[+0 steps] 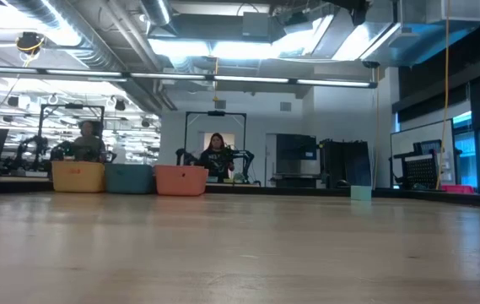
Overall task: Sort & place blocks by color
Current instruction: Put the right violet block into the blue bin
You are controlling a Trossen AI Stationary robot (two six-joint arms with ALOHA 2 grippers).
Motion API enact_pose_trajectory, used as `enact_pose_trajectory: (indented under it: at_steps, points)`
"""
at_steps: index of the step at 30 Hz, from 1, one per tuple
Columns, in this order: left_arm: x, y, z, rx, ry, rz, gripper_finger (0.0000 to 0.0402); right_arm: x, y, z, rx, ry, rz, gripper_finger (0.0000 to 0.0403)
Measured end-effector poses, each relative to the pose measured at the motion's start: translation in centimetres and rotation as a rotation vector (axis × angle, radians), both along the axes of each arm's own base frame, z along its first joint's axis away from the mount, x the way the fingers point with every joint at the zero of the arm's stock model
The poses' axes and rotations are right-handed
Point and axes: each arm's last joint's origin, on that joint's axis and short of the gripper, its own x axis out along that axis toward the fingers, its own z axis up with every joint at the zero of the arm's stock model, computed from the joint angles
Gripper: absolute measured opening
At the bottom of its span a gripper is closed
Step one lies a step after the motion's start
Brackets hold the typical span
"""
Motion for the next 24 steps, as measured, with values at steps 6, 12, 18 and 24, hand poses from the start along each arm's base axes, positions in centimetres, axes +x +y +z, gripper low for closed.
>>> enact_pose_trajectory:
  at_steps: [6,12,18,24]
  points:
    - [-0.1,0.0,0.3,0.0,-0.029,-0.001,0.009,0.0,0.0,0.0,0.002,0.0,0.0,0.0279]
    - [-0.1,0.0,0.3,0.0,-0.03,-0.002,0.009,0.0,0.0,0.0,0.003,0.0,0.0,0.0279]
    - [-0.1,0.0,0.3,-0.001,-0.03,-0.003,0.009,0.0,0.1,0.0,0.005,-0.001,0.023,0.0279]
    - [-0.1,0.0,0.3,-0.009,-0.031,-0.004,0.009,-0.1,0.6,-1.2,0.136,0.116,0.173,0.0279]
